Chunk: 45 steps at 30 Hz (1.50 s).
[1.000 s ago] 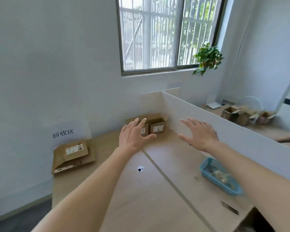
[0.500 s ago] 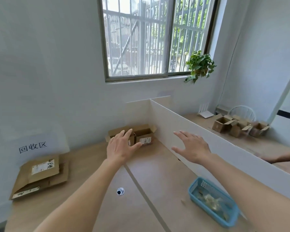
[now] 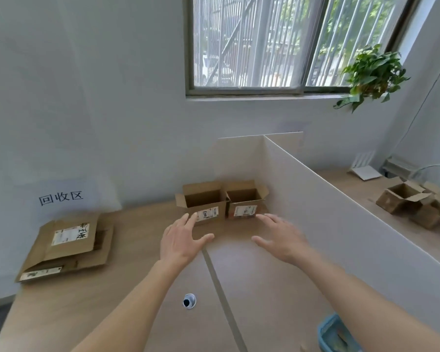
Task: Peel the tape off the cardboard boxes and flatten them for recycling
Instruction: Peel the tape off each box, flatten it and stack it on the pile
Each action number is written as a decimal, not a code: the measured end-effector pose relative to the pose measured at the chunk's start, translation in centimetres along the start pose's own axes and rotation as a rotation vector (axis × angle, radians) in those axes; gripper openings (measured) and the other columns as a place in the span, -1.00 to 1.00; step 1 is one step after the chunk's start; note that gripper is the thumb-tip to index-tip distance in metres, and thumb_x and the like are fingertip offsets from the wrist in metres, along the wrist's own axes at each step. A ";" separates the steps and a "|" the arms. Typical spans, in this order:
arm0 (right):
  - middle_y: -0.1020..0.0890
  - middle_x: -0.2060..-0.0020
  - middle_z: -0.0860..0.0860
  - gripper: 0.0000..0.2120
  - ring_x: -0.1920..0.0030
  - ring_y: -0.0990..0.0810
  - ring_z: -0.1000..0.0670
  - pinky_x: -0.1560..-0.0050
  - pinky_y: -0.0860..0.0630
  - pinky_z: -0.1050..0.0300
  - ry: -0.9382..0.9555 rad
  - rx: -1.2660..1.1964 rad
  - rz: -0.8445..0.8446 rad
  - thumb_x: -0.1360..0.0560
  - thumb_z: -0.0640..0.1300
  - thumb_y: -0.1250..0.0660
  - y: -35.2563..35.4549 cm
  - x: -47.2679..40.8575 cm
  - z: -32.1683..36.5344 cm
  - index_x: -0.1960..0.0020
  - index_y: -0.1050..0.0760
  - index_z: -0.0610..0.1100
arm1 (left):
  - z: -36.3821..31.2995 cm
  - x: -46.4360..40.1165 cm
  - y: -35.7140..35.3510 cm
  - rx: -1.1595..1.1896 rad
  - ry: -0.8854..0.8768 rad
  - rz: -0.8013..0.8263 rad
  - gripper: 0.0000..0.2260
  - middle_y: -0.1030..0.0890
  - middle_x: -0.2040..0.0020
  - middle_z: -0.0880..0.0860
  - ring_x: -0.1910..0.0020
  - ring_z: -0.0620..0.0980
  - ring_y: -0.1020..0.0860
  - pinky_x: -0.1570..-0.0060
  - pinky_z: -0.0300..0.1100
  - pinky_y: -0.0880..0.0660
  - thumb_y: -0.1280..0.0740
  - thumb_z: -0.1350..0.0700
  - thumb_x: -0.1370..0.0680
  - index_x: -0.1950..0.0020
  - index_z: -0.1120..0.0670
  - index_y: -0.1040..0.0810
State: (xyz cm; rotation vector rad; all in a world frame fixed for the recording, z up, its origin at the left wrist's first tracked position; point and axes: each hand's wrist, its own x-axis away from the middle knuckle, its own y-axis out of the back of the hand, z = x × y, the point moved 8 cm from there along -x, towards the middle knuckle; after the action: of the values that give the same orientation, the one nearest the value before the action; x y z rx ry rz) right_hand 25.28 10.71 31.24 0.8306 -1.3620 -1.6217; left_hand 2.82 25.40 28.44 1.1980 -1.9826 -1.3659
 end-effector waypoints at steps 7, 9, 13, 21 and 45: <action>-0.23 -0.59 0.14 -0.32 -0.54 -0.28 0.01 -0.41 -0.41 -0.02 0.045 -0.129 0.144 -0.57 0.33 -0.22 -12.0 -12.3 -0.8 -0.60 -0.12 0.16 | 5.8 -7.5 -10.0 -0.015 0.127 0.096 -0.20 -0.19 -0.64 0.00 -0.60 0.01 -0.17 -0.55 -0.04 -0.14 -0.22 -0.45 -0.52 -0.65 -0.08 -0.15; -0.22 -0.59 0.13 -0.33 -0.54 -0.28 0.01 -0.42 -0.42 -0.03 0.062 -0.177 0.167 -0.57 0.31 -0.24 -15.5 -16.4 -0.9 -0.60 -0.14 0.17 | 7.8 -10.1 -13.2 -0.024 0.161 0.122 -0.21 -0.18 -0.64 0.01 -0.60 0.02 -0.16 -0.56 -0.03 -0.14 -0.23 -0.43 -0.53 -0.65 -0.08 -0.15; -0.21 -0.59 0.15 -0.30 -0.51 -0.33 0.01 -0.33 -0.48 -0.06 0.023 -0.291 0.162 -0.55 0.31 -0.30 -21.8 -24.7 -2.2 -0.60 -0.14 0.16 | 11.9 -16.0 -19.6 0.009 0.245 0.117 -0.19 -0.17 -0.65 0.01 -0.61 0.03 -0.15 -0.55 -0.03 -0.13 -0.27 -0.41 -0.52 -0.65 -0.05 -0.15; -0.23 -0.59 0.07 -0.10 -0.53 -0.32 -0.08 -0.39 -0.40 -0.17 -0.085 -0.450 0.116 -0.47 0.35 -0.37 -33.5 -36.9 -5.7 -0.63 -0.01 0.10 | 18.8 -26.2 -31.1 0.221 0.409 0.040 -0.13 -0.19 -0.64 0.07 -0.59 0.15 -0.20 -0.51 0.14 -0.25 -0.39 -0.36 -0.47 -0.65 -0.04 -0.14; -0.50 -0.31 0.28 -0.08 -0.33 -0.49 0.14 -0.40 -0.47 -0.03 0.017 -0.894 0.211 -0.28 0.03 -0.67 -26.7 -26.3 -1.9 -0.46 -0.20 0.25 | 14.5 -13.9 -23.9 0.861 0.394 -0.097 -0.13 -0.27 -0.30 -0.63 -0.32 -0.43 -0.33 -0.34 -0.14 -0.25 -0.54 -0.31 -0.37 -0.45 -0.60 -0.01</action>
State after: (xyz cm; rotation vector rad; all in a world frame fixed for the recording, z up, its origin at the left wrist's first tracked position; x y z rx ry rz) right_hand 33.31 35.17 3.96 0.1529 -0.5543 -1.7896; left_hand 8.80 41.45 2.38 1.7593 -2.2659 -0.2051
